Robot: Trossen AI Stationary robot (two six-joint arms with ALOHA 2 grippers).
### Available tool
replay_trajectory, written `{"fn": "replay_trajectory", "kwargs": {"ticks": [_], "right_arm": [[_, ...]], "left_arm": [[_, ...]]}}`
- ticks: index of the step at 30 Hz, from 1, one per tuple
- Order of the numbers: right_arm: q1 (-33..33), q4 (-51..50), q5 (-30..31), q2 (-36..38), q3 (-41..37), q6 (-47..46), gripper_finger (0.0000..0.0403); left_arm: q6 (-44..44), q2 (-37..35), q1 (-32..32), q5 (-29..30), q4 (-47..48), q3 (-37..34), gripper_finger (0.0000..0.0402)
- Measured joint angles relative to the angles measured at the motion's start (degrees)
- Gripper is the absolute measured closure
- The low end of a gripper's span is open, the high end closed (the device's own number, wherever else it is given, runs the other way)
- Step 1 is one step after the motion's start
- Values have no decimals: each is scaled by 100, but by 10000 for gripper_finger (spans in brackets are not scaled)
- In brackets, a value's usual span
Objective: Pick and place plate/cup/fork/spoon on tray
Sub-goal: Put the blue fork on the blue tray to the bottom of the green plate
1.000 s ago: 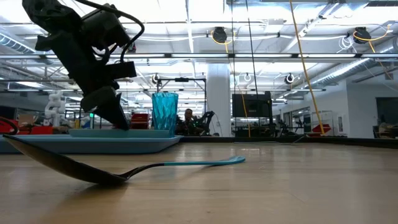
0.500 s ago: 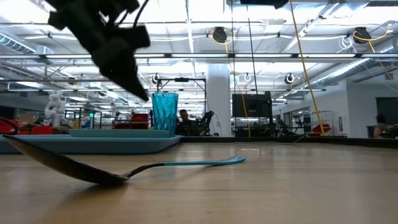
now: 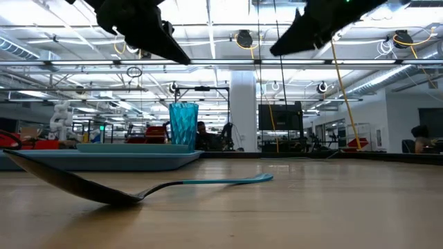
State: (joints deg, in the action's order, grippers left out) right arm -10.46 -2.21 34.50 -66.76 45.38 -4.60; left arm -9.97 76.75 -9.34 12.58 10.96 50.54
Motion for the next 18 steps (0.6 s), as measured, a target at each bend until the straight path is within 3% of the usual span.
{"fn": "replay_trajectory", "kwargs": {"ticks": [4,18], "right_arm": [[490,-24,-50,0,-216,-192,257],[2776,117,-1680,-56,-759,323,257]], "left_arm": [[-46,-2,183,4,-5,-38,295],[-284,-1,651,-321,-167,-52,295]]}}
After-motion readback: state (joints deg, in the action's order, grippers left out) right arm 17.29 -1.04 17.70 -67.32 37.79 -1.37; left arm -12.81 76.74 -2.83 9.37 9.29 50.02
